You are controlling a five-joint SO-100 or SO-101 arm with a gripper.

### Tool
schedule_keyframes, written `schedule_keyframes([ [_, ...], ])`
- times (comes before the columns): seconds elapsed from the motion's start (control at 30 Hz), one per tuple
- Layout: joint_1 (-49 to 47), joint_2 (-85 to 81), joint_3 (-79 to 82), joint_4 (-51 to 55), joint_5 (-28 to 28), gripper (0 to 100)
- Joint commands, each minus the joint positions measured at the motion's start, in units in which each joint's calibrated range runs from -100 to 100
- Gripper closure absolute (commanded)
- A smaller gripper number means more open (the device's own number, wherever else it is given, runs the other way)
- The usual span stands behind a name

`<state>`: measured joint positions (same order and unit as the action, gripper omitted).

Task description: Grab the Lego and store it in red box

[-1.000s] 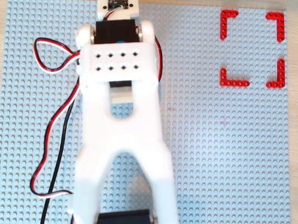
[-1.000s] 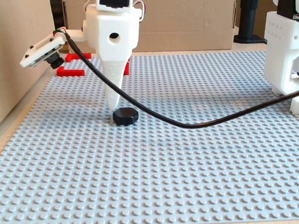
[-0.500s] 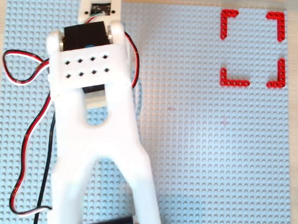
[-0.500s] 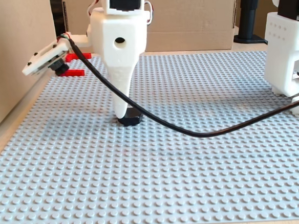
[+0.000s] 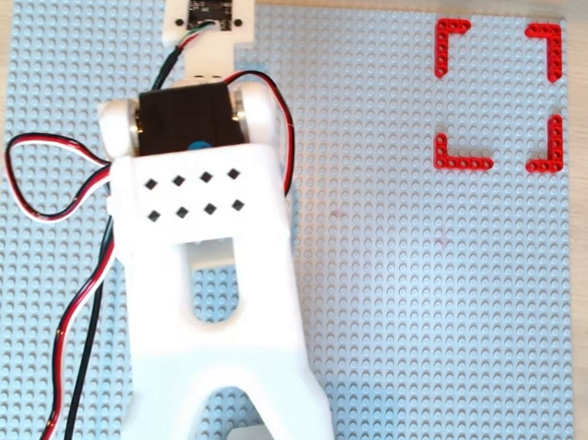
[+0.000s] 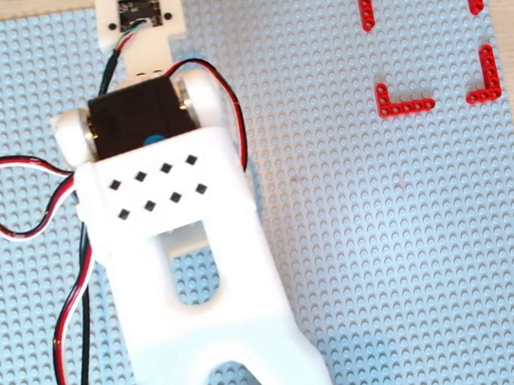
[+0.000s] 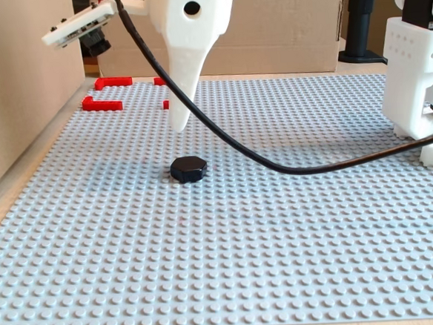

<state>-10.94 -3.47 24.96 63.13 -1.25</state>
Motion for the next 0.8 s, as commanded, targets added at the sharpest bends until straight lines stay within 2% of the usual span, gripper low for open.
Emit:
schedule_keyframes([
  [0.0,0.26,-2.55,4.95,-4.79,0.31,85],
  [0.23,-1.3,-3.23,7.77,-6.81,0.31,70],
  [0.43,-5.25,-3.23,7.77,-6.9,-0.11,71],
  [0.77,-5.4,-2.38,8.04,-9.88,0.2,71],
])
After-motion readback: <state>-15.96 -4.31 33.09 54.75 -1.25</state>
